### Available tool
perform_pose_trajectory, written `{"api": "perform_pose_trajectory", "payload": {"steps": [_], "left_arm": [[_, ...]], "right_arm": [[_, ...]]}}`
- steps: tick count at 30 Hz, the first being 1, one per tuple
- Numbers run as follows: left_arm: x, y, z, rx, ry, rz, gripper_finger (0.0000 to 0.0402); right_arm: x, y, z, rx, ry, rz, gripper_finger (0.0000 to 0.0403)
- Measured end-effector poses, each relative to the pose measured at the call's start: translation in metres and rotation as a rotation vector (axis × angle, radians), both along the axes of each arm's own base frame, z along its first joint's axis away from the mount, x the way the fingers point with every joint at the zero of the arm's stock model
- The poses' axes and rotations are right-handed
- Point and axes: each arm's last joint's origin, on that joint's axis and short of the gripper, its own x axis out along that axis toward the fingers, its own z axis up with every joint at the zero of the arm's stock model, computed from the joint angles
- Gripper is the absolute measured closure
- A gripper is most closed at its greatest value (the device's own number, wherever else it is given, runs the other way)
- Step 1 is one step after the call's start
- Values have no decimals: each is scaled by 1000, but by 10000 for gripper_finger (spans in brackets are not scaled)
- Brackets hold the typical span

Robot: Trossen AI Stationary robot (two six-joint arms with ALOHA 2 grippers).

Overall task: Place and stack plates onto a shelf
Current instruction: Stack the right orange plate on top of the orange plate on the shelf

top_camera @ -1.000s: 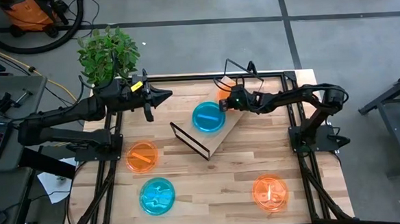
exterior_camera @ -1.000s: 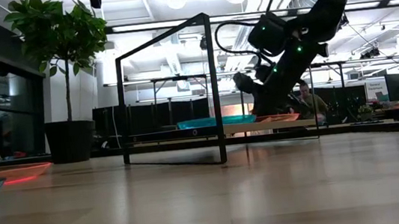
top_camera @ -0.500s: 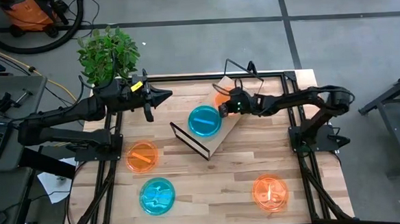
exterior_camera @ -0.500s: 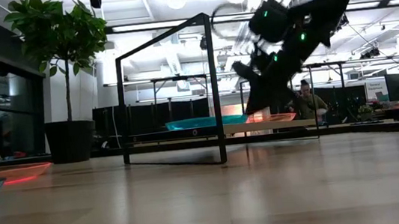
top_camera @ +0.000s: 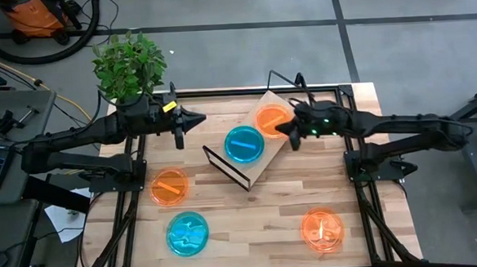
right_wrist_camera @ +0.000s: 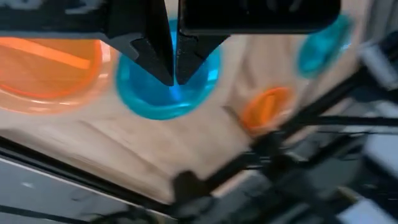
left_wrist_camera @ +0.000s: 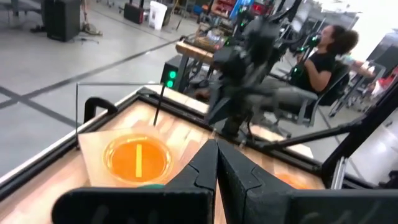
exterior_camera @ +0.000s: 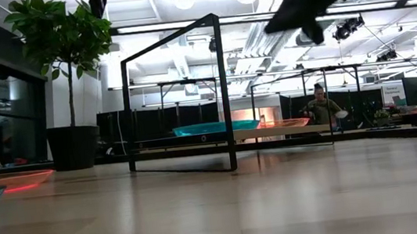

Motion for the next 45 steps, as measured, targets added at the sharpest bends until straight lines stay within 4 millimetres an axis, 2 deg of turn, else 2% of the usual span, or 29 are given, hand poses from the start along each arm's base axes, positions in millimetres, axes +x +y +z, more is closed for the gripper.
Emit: {"api": "perform_pose_trajectory", "payload": {"steps": [7,17,24,28,33,40,45], "left_arm": [[0,0,2,48,-11,-6,401],[0,0,3,31,-26,-2,401],[0,0,3,29,-27,-2,401],[0,0,3,21,-28,0,401],[0,0,3,21,-28,0,401],[0,0,3,21,-28,0,401],[0,0,3,21,-27,0,401]], "right_arm": [[-19,25,21,-39,-91,60,403],[-19,34,24,-49,-118,53,403],[-17,35,33,55,-238,54,402],[-17,39,31,167,-222,151,380],[-24,56,10,360,10,195,319],[-52,94,-37,516,559,180,225],[-69,124,-76,661,688,252,193]]}}
